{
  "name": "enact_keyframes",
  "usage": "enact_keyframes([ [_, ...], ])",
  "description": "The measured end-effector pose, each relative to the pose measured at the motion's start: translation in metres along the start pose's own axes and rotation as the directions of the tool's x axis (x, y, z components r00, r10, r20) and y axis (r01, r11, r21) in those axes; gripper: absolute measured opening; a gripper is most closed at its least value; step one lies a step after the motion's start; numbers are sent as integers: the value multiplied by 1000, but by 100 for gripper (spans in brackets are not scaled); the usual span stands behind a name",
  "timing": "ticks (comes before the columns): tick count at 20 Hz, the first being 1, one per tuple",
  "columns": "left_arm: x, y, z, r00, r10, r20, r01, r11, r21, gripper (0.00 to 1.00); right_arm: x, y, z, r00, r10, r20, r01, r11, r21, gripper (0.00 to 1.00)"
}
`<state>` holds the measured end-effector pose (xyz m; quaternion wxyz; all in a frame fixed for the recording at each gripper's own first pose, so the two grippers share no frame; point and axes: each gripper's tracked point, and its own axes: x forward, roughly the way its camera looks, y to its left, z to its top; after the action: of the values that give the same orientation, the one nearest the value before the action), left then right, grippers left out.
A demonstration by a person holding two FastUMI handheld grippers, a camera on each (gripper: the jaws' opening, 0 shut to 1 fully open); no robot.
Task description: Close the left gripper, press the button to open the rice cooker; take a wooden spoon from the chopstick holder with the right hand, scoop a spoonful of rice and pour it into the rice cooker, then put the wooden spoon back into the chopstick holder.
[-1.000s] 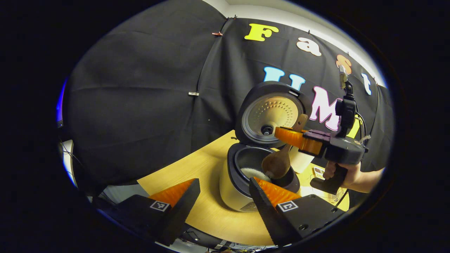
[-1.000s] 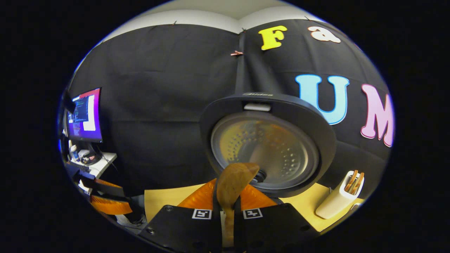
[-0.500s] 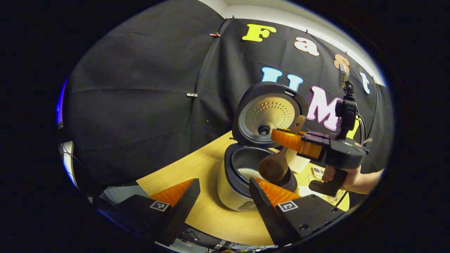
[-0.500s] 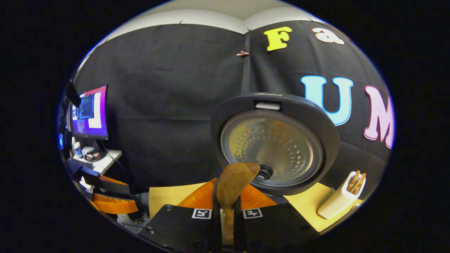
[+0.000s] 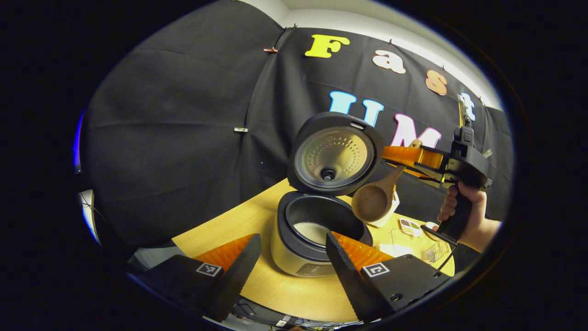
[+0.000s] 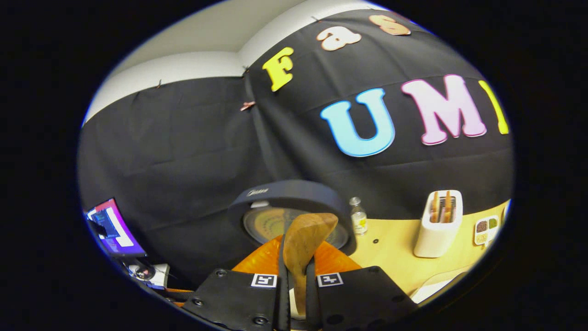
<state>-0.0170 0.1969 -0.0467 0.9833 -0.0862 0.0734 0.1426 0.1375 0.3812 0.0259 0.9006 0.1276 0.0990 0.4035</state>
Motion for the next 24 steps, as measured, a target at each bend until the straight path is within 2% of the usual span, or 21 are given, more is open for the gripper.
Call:
enact_keyframes([
  [4,3,-27,6,999,-41,15,41,999,22,96,-55,-71,33,988,-145,62,141,988,60,17],
  [8,8,-52,12,998,-64,23,63,997,41,96,-114,-153,66,940,-318,124,302,944,133,17],
  [11,11,-71,14,997,-70,23,69,997,42,95,-155,-214,80,878,-454,152,421,883,207,17],
  [16,19,-93,19,998,-53,16,52,997,63,95,-230,-318,91,741,-652,163,585,745,320,17],
  [21,24,-108,22,1000,6,5,-6,998,69,95,-284,-403,79,630,-767,125,670,617,412,17],
  [24,24,-124,21,999,35,1,-35,995,92,95,-301,-440,63,589,-803,91,699,563,441,17],
])
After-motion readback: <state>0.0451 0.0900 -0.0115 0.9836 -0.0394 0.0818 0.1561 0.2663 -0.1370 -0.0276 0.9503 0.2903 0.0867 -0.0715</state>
